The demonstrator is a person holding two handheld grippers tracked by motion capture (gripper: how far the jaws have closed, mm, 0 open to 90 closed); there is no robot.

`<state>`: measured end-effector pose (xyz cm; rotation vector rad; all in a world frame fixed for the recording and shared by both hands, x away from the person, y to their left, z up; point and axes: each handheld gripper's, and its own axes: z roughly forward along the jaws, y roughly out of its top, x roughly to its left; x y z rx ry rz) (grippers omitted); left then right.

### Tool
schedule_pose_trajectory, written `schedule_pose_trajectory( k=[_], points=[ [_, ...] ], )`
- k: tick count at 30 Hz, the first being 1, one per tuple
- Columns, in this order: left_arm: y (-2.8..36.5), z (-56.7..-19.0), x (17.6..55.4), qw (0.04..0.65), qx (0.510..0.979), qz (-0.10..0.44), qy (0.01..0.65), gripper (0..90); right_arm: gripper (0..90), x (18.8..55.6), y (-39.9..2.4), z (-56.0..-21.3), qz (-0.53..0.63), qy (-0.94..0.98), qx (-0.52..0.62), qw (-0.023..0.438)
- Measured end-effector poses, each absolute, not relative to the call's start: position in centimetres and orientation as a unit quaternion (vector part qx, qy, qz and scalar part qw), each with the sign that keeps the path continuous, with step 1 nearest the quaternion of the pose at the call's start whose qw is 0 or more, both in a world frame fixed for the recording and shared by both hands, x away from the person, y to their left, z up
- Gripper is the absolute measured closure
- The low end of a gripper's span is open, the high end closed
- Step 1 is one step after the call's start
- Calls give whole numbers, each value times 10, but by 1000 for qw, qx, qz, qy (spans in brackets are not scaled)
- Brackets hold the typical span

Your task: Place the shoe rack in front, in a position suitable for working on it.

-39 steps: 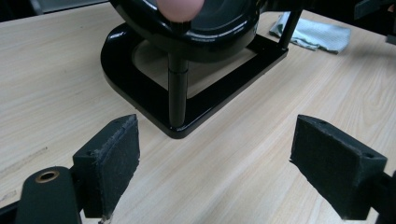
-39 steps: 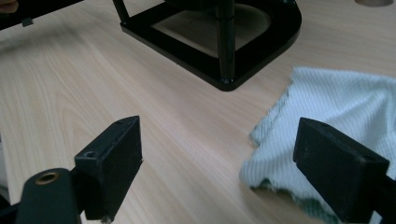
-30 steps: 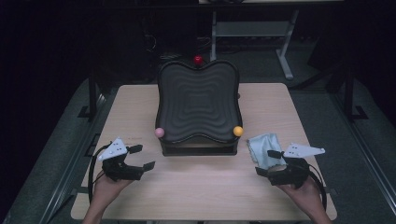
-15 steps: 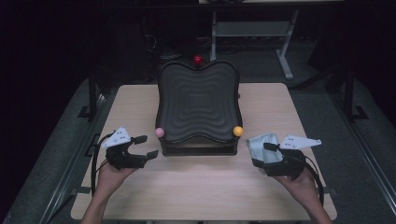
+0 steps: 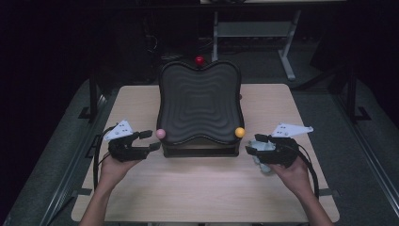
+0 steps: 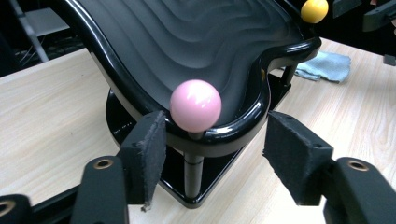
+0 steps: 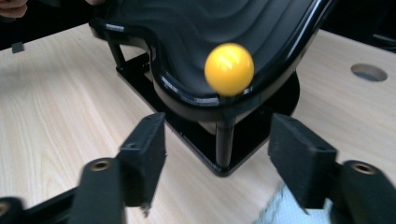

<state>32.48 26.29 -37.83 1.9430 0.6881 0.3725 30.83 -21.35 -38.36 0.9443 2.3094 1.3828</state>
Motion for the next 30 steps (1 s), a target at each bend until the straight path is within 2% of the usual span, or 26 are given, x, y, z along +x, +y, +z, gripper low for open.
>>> schedule_pose_trajectory(
  k=[1,4,5,13,21,30],
  points=[
    [263,-378,326,503,802,154,284,414,442,311,-210,-381,479,801,328,147],
    [263,-378,329,507,800,152,283,428,486,314,-208,-379,479,800,328,149],
    [262,-378,330,507,801,150,281,447,532,316,-205,-377,479,800,330,151],
    [256,-376,340,500,810,148,268,514,641,321,-197,-376,477,796,336,160],
    [253,-376,348,491,817,152,262,594,728,325,-194,-377,472,798,337,165],
    [252,-376,347,488,823,140,255,600,762,330,-198,-377,474,795,344,162]
  ],
)
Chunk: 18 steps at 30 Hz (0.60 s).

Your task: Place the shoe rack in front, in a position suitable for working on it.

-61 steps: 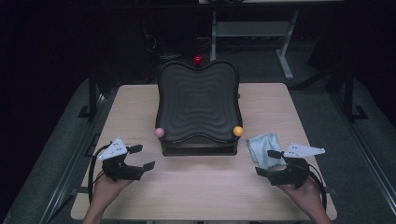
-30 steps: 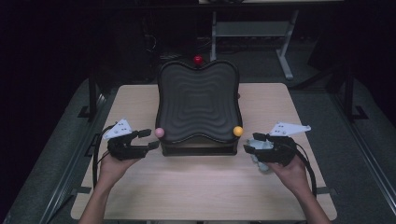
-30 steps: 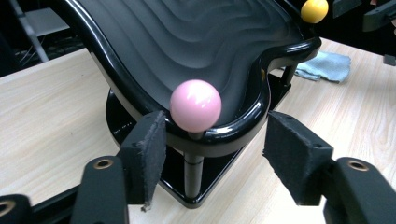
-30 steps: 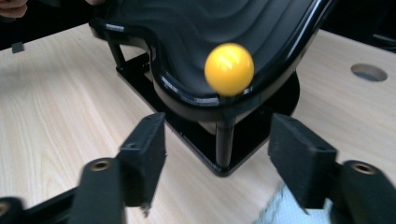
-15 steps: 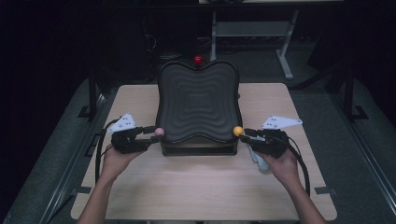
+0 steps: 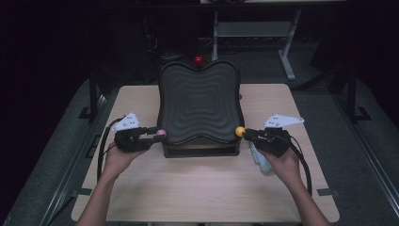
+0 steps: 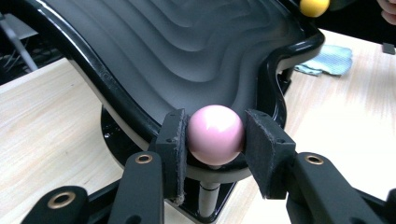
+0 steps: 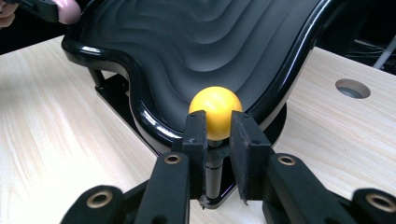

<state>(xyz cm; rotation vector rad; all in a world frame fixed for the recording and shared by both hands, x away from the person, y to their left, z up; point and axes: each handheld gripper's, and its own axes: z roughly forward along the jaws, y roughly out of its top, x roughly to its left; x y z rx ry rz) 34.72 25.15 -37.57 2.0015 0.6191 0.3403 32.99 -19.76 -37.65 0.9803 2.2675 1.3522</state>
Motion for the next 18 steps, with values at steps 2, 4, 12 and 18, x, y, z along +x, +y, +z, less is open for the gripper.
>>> schedule_pose_trajectory(
  k=[2,4,12,18],
  points=[
    [250,-376,345,489,824,138,252,601,762,332,-198,-376,472,793,349,163],
    [249,-377,342,490,825,133,250,601,762,335,-199,-376,471,792,351,165],
    [244,-377,328,487,831,128,238,602,768,344,-202,-378,469,784,370,167],
    [238,-377,317,492,831,125,230,604,775,347,-203,-380,469,778,383,168]
  ],
)
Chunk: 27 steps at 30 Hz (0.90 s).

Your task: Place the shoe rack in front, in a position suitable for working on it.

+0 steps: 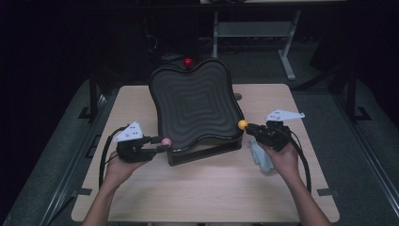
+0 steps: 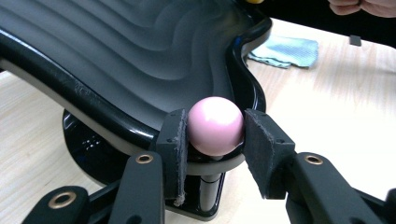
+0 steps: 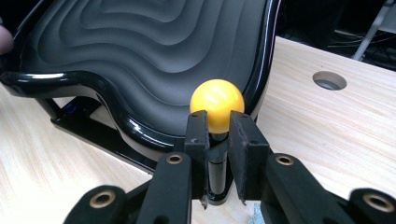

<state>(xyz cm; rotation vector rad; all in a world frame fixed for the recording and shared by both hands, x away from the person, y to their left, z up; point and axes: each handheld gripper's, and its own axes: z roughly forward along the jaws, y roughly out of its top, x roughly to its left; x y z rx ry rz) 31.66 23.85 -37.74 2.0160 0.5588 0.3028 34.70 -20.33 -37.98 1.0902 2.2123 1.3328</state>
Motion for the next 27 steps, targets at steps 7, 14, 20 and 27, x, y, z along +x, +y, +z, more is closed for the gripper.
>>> schedule_pose_trajectory(
  k=[7,14,20,27],
  points=[
    [228,-377,305,491,836,115,215,616,788,349,-198,-383,458,786,382,161],
    [225,-378,303,482,841,114,215,622,804,354,-191,-386,456,787,383,157],
    [222,-376,306,491,837,113,212,608,823,357,-192,-387,456,787,385,155],
    [212,-374,308,488,841,111,208,603,851,364,-194,-384,447,789,390,161]
  ],
)
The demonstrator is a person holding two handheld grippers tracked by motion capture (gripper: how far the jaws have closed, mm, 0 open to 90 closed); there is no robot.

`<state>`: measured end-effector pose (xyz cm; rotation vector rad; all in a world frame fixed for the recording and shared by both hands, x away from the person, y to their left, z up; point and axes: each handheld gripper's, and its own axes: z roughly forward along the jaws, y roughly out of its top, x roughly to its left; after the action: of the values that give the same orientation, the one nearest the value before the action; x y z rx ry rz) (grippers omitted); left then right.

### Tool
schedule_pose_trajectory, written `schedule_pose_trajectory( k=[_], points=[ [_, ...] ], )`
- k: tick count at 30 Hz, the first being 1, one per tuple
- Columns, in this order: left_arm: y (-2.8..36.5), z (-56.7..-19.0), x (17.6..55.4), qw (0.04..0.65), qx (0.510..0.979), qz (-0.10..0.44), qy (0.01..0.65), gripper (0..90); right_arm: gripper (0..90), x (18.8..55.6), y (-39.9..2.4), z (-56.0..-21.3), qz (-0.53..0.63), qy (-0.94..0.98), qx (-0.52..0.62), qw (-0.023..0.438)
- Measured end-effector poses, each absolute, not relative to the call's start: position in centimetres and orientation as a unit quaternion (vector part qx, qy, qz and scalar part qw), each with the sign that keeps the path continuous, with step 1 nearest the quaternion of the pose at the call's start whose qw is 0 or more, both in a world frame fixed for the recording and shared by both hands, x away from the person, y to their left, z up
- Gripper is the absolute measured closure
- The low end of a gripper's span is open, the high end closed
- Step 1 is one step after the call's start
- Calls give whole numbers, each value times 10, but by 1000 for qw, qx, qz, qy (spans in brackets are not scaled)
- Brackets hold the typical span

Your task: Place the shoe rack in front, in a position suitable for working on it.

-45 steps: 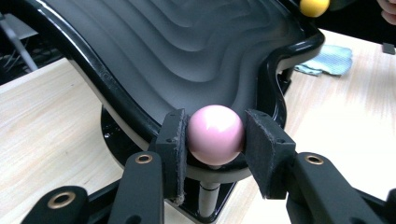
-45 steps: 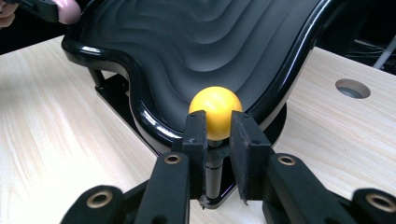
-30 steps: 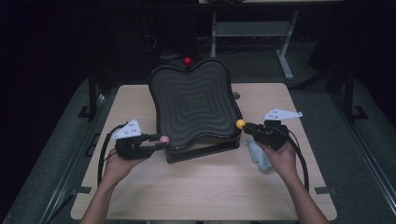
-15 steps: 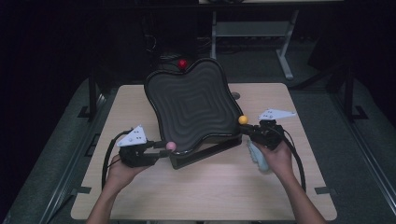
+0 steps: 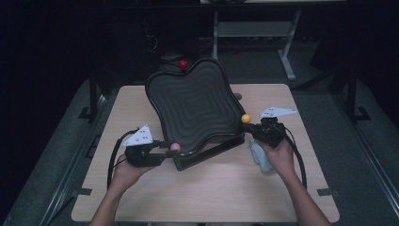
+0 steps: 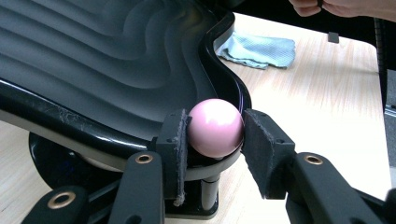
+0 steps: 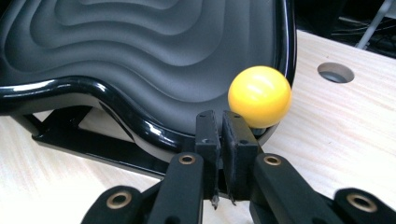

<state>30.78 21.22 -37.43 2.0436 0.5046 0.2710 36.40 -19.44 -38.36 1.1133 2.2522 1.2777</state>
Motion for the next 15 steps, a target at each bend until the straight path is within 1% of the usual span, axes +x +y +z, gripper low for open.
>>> schedule_pose_trajectory(
  k=[6,8,9,11,12,13,15],
  points=[
    [206,-375,304,495,838,103,203,609,852,369,-197,-381,445,787,393,167],
    [203,-376,302,497,838,101,201,613,840,371,-200,-383,444,786,397,165],
    [202,-376,301,499,837,100,199,619,814,372,-203,-385,442,786,402,159],
    [200,-376,300,500,838,97,197,625,800,372,-204,-385,443,786,402,157],
    [199,-376,299,499,839,94,197,648,747,371,-207,-385,445,785,403,153],
    [197,-377,298,497,840,93,196,648,747,371,-207,-385,445,785,403,153],
    [194,-378,297,495,841,92,197,656,693,368,-212,-384,443,788,402,148]
  ],
)
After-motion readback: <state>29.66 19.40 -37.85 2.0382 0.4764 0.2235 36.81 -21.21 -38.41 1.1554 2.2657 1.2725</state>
